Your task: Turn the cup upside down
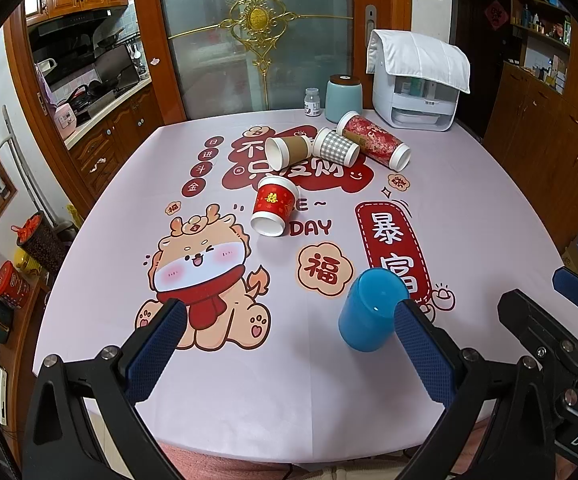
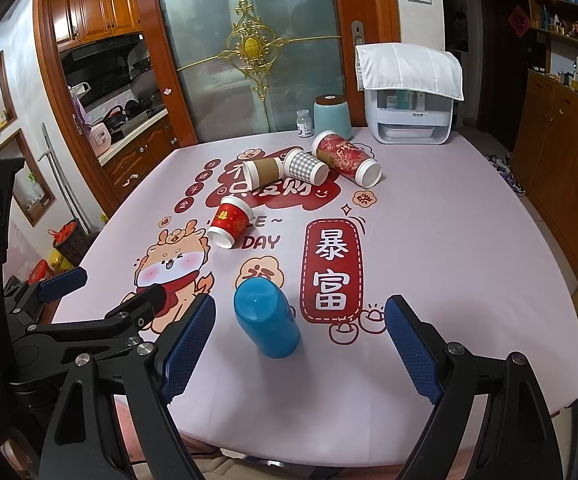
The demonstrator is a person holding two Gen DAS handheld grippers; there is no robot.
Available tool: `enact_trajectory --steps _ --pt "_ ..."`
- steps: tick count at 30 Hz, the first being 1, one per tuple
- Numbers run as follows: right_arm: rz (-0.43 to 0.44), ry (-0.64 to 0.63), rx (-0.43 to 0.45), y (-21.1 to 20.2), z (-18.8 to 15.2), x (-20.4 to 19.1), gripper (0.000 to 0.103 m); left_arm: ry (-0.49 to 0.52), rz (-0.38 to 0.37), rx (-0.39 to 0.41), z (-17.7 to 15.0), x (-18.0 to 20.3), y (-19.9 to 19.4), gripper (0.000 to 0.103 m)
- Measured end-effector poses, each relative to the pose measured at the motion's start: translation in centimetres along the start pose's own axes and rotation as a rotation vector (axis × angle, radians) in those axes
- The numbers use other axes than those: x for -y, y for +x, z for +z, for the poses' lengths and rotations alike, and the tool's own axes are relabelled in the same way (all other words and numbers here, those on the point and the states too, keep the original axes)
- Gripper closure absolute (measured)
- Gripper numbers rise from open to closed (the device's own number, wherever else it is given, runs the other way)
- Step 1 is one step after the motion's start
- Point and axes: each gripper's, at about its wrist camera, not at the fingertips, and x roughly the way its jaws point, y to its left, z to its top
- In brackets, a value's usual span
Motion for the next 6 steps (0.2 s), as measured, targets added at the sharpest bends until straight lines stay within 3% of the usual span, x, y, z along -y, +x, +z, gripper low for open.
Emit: enact_trajectory --steps 6 --pt "0.000 0.001 0.000 -0.08 0.11 0.22 0.015 0.000 0.000 -0.001 0.02 0.02 0.01 0.001"
